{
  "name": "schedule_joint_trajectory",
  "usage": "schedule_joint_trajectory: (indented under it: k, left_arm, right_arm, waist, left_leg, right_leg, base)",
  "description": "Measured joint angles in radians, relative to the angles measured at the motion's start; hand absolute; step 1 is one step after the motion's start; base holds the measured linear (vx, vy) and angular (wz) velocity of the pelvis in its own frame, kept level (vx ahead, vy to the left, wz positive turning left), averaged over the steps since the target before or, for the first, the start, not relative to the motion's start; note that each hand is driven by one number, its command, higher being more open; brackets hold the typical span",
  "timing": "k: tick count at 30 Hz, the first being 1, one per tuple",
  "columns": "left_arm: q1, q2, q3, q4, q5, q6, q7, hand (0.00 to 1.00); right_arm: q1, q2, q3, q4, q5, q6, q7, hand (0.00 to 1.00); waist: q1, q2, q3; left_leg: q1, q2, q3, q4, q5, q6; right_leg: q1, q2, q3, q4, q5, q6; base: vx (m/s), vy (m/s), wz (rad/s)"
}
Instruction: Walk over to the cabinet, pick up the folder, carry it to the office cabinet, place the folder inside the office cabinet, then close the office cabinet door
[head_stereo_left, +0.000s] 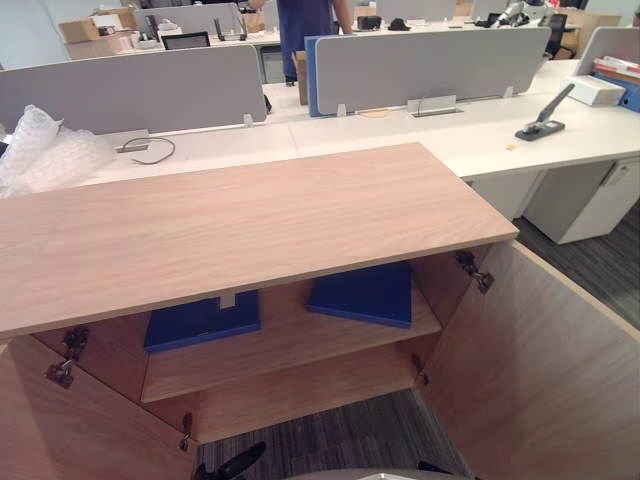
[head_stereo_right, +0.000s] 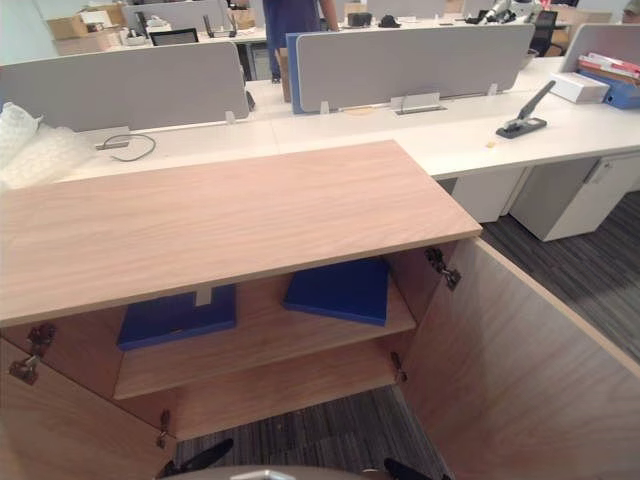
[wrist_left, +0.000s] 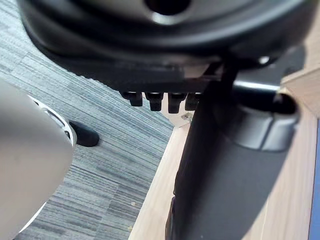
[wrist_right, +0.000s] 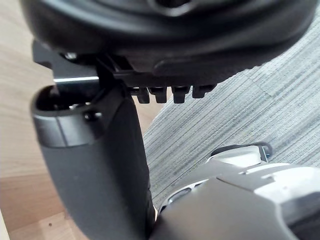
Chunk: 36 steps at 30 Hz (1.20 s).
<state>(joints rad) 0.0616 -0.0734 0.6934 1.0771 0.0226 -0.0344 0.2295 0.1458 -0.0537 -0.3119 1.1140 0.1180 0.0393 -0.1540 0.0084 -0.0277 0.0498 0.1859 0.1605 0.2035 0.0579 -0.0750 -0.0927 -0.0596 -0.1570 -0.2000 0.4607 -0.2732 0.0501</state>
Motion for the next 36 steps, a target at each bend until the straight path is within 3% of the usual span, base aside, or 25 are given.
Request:
schedule_joint_trajectory:
  k: [2, 3, 4, 5, 8, 11, 12, 14, 15, 18, 21, 24, 27, 31, 33, 36]
  left_arm:
    - [0.003, 0.0, 0.027, -0.021, -0.022, -0.001, 0.001, 1.0]
    - [0.002, -0.003, 0.043, -0.027, -0.042, 0.0, 0.002, 1.0]
    - [0.01, -0.004, 0.045, -0.03, -0.053, -0.001, 0.002, 1.0]
    - [0.012, -0.007, 0.075, -0.038, -0.084, 0.002, 0.003, 1.0]
    - [0.016, -0.013, 0.076, -0.055, -0.095, 0.002, 0.005, 1.0]
    - [0.021, -0.013, 0.061, -0.071, -0.091, 0.001, 0.004, 1.0]
    - [0.02, -0.012, 0.043, -0.072, -0.091, 0.001, 0.003, 1.0]
    - [0.024, -0.018, -0.01, -0.072, -0.086, -0.004, 0.003, 1.0]
    - [0.027, -0.018, -0.027, -0.066, -0.067, -0.004, -0.002, 1.0]
    - [0.018, -0.013, -0.068, -0.068, -0.021, -0.006, -0.021, 1.0]
    - [0.015, -0.005, -0.094, -0.068, -0.004, -0.005, -0.017, 1.0]
    - [0.016, 0.006, -0.161, -0.066, 0.02, -0.003, -0.013, 1.0]
    - [0.03, 0.017, -0.276, -0.081, 0.028, -0.004, -0.008, 1.0]
    - [0.049, 0.017, -0.328, -0.12, 0.03, -0.008, 0.003, 1.0]
    - [0.049, 0.028, -0.358, -0.135, 0.031, -0.009, 0.015, 1.0]
    - [0.041, 0.06, -0.423, -0.131, 0.032, -0.015, 0.028, 1.0]
  right_arm:
    - [0.003, 0.016, -0.042, -0.004, 0.001, 0.002, 0.003, 1.0]
    - [0.01, 0.024, -0.087, -0.007, 0.001, 0.01, 0.006, 1.0]
    - [0.013, 0.026, -0.101, -0.009, 0.001, 0.013, 0.007, 1.0]
    - [0.019, 0.033, -0.125, -0.013, 0.003, 0.016, 0.009, 1.0]
    - [0.028, 0.037, -0.146, -0.03, 0.002, 0.018, 0.012, 1.0]
    - [0.028, 0.043, -0.157, -0.033, 0.002, 0.019, 0.008, 1.0]
    - [0.027, 0.043, -0.158, -0.038, 0.002, 0.023, 0.002, 1.0]
    - [0.024, 0.038, -0.183, -0.052, 0.002, 0.022, -0.002, 1.0]
    - [0.022, 0.038, -0.197, -0.06, -0.002, 0.023, -0.001, 1.0]
    - [0.017, 0.056, -0.188, -0.082, -0.04, 0.024, -0.004, 1.0]
    - [-0.004, 0.058, -0.129, -0.119, -0.039, 0.017, -0.009, 1.0]
    - [-0.005, 0.059, -0.001, -0.197, -0.04, 0.016, -0.02, 1.0]
    - [0.077, 0.09, 0.178, -0.501, -0.079, 0.025, -0.044, 1.0]
    - [0.111, 0.087, 0.251, -0.783, -0.195, 0.024, -0.058, 1.0]
    - [0.102, 0.058, 0.293, -0.952, -0.307, 0.019, -0.073, 1.0]
    - [0.029, -0.019, 0.355, -1.028, -0.41, -0.003, -0.08, 1.0]
  waist:
    - [-0.008, -0.004, 0.002]
    - [-0.01, -0.005, 0.009]
    - [-0.006, -0.001, 0.011]
    - [0.001, 0.007, 0.015]
    - [0.014, 0.021, 0.016]
    - [0.016, 0.015, 0.019]
    - [0.017, 0.01, 0.017]
    - [0.015, 0.031, 0.028]
    - [0.015, 0.044, 0.027]
    - [0.009, 0.022, 0.036]
    - [0.015, 0.015, 0.03]
    - [0.015, 0.018, 0.03]
    - [0.015, 0.03, 0.029]
    - [0.014, 0.037, 0.038]
    - [0.007, 0.041, 0.065]
    - [-0.016, 0.045, 0.102]
  left_leg:
    - [-0.066, 0.023, -0.038, 0.132, -0.044, -0.02]
    - [-0.148, 0.051, -0.081, 0.303, -0.087, -0.028]
    - [-0.177, 0.063, -0.087, 0.369, -0.094, -0.032]
    - [-0.235, 0.085, -0.095, 0.488, -0.096, -0.033]
    - [-0.3, 0.13, -0.077, 0.647, -0.076, -0.004]
    - [-0.325, 0.137, -0.038, 0.708, 0.001, -0.002]
    - [-0.337, 0.126, -0.005, 0.712, -0.042, -0.003]
    - [-0.341, 0.082, 0.062, 0.602, -0.085, -0.017]
    - [-0.307, 0.051, 0.116, 0.464, -0.077, 0.057]
    - [-0.21, -0.019, 0.114, 0.233, -0.065, 0.067]
    - [-0.183, -0.04, 0.128, 0.159, -0.035, 0.075]
    - [-0.158, -0.055, 0.147, 0.092, 0.0, 0.077]
    - [-0.144, -0.058, 0.166, 0.02, 0.039, 0.073]
    - [-0.141, -0.06, 0.209, -0.01, 0.056, 0.07]
    - [-0.146, -0.056, 0.268, 0.016, 0.035, 0.063]
    - [-0.19, -0.03, 0.335, 0.115, -0.024, 0.064]
  right_leg:
    - [0.024, 0.0, -0.04, -0.014, -0.015, -0.001]
    - [0.045, 0.008, -0.067, -0.022, -0.022, -0.006]
    - [0.053, 0.013, -0.072, -0.021, -0.025, -0.009]
    - [0.068, 0.023, -0.082, -0.018, -0.034, -0.013]
    - [0.093, 0.04, -0.095, -0.003, -0.058, -0.021]
    - [0.135, 0.026, -0.103, -0.037, -0.059, -0.022]
    - [0.136, 0.01, -0.109, -0.049, -0.055, -0.022]
    - [0.134, 0.002, -0.121, -0.07, -0.039, -0.015]
    - [0.132, 0.008, -0.12, -0.071, -0.035, -0.008]
    - [0.123, -0.002, -0.079, -0.074, -0.018, -0.01]
    - [0.126, -0.006, -0.058, -0.113, 0.008, 0.002]
    - [0.13, -0.005, -0.039, -0.15, 0.029, 0.007]
    - [0.11, 0.006, -0.012, -0.178, 0.05, 0.006]
    - [0.062, 0.01, 0.045, -0.169, 0.055, 0.013]
    - [0.008, 0.011, 0.111, -0.135, 0.057, 0.017]
    - [-0.069, 0.009, 0.176, -0.097, 0.06, 0.027]
  base:
    - [0.04, -0.093, 0.57]
    - [0.04, -0.087, 0.51]
    - [0.06, -0.08, 0.38]
    - [0.04, -0.033, 0.14]
    - [0.05, -0.021, 0.12]
    - [0.07, -0.002, 0.09]
    - [0.07, 0.014, 0.1]
    - [0.09, 0.076, 0.14]
    - [0.13, 0.102, 0.25]
    - [0.14, 0.133, 0.47]
    - [0.06, 0.08, -0.05]
    - [0.02, 0.052, -0.2]
    - [-0.03, 0.013, -0.18]
    - [-0.09, 0.026, -0.4]
    - [-0.14, 0.035, -0.83]
    - [-0.15, 0.01, -0.88]
